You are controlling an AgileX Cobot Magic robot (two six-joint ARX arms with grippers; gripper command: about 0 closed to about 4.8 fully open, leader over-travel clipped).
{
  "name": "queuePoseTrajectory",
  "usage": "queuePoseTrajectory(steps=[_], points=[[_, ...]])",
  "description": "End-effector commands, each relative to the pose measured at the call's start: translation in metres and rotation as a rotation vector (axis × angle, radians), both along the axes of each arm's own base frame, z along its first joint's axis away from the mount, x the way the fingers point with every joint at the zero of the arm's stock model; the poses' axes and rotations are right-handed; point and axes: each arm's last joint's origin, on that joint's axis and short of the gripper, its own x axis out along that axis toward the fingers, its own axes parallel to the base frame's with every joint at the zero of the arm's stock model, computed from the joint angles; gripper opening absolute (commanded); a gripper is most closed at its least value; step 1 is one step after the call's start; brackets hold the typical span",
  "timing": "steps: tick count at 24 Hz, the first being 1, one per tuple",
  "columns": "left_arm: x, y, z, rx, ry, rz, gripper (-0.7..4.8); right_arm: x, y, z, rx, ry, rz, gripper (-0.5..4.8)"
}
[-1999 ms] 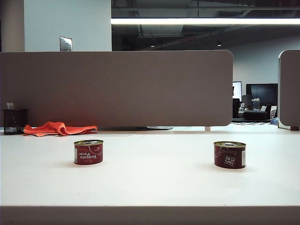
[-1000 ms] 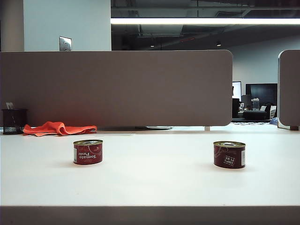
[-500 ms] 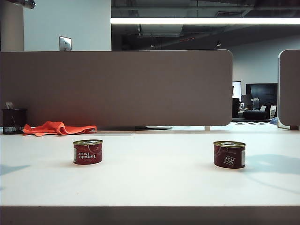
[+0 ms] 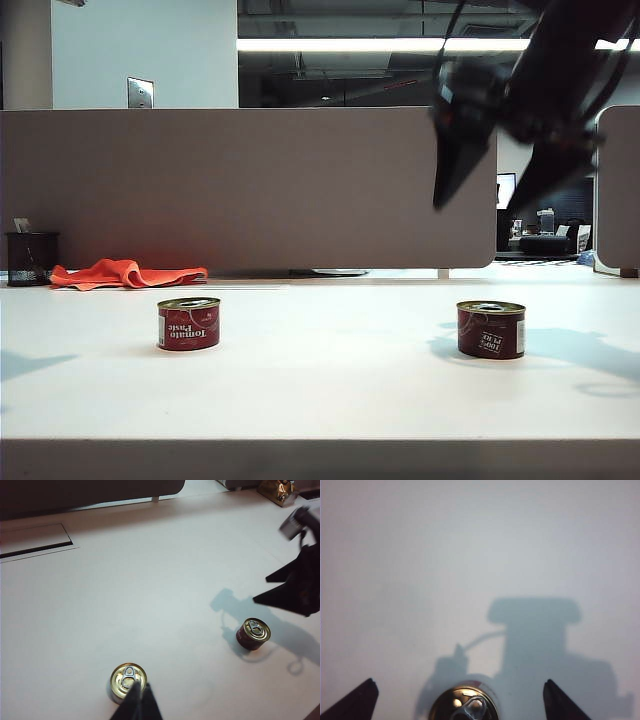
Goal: Stack a can of tomatoes on the right onto the can of tomatoes on the left.
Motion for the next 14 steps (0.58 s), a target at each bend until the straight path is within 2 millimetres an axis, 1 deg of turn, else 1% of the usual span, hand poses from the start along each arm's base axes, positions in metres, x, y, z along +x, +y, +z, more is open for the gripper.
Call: queuePoseTrajectory(steps=[1,4,9,14], points=[[0.000,0.000,0.002,-0.006,-0.010,-0.005,-0.05,0.007,0.004,-0.017,-0.015,0.064,0.004,4.79],[0.000,0.000,0.002,0.009,-0.016,0.008,-0.05,0.009,0.010,-0.031,-0.035,0.125,0.020,4.79],[-0.001,0.001,0.001,0.011,-0.005,0.008,-0.05,0.006,0.020,-0.041,-0.080,0.169,0.038,4.79],[-0.001,0.001,-0.001,0.015,0.015,0.008,-0.05,0.005,0.019,-0.048,-0.157,0.195,0.032,4.79]])
